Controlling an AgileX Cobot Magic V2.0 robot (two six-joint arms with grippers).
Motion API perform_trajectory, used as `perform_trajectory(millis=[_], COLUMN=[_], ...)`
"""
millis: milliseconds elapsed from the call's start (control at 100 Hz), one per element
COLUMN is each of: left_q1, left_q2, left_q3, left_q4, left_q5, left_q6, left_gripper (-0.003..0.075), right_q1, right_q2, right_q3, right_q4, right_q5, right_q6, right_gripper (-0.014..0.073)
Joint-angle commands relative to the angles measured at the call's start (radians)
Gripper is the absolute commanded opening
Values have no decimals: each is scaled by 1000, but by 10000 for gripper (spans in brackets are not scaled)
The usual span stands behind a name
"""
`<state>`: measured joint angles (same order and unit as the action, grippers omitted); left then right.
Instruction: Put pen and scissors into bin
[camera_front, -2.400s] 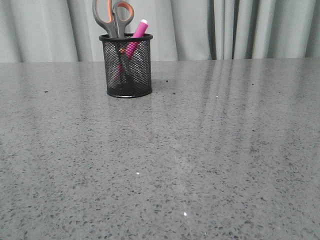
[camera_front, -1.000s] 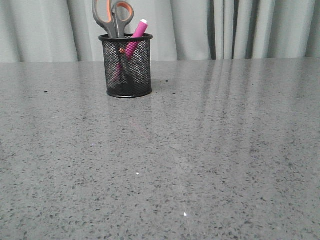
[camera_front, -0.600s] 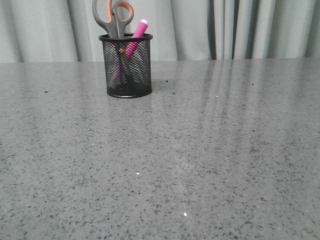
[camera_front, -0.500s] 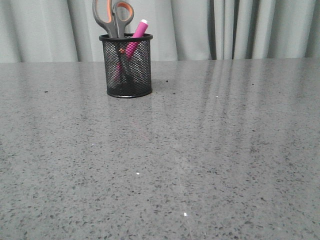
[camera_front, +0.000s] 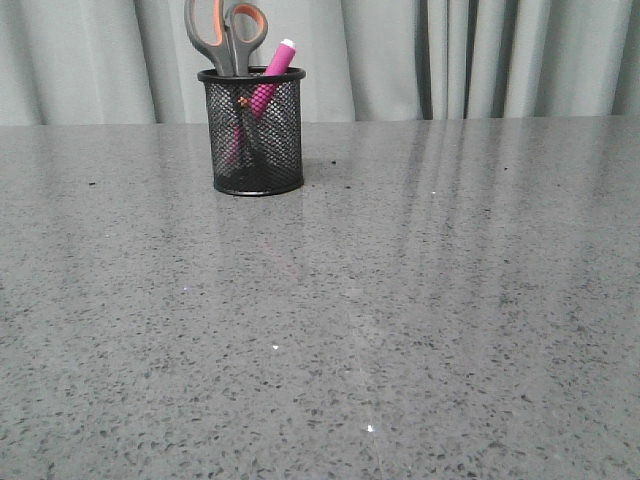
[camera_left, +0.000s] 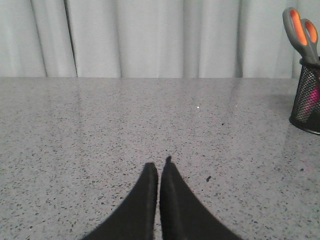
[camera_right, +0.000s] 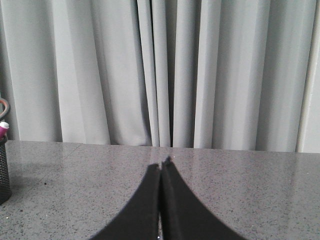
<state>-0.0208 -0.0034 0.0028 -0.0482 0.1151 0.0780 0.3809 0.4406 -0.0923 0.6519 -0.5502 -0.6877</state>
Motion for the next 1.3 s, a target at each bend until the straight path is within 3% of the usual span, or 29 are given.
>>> perform_trajectory(millis=[0,200,340,400,480,570,680,840,1290], left_q1=[2,2,2,2,2,2,2,2,2], left_q2=[-32,-32,-32,-32,-32,-32,-32,-32,-32], left_q3=[43,43,43,43,43,43,43,43,43], left_q4=[-5,-5,-5,-5,-5,-5,-5,-5,-5], left_q5=[-70,-70,-70,-70,-70,-70,-71,-74,-74], left_q6=[-10,-10,-10,-10,-10,-10,-10,-10,-10], left_gripper=[-19,-19,-19,-19,-19,-19,-19,-19,-19], right_q1=[-12,-151,-287,-337,-359,-362,-364,-364,-364], right_q2=[-10,-105,-204,-248,-303,-379,-477,-472,-472], right_q3=[-23,-11,37,59,82,119,116,116,116], right_q4=[-28,-178,-435,-551,-662,-663,-663,-680,-682], right_q5=[-38,93,238,369,459,464,589,626,608], right_q6=[-9,69,340,488,609,612,612,612,612], right_gripper=[-73,-73,-73,-73,-73,-73,-73,-73,-73])
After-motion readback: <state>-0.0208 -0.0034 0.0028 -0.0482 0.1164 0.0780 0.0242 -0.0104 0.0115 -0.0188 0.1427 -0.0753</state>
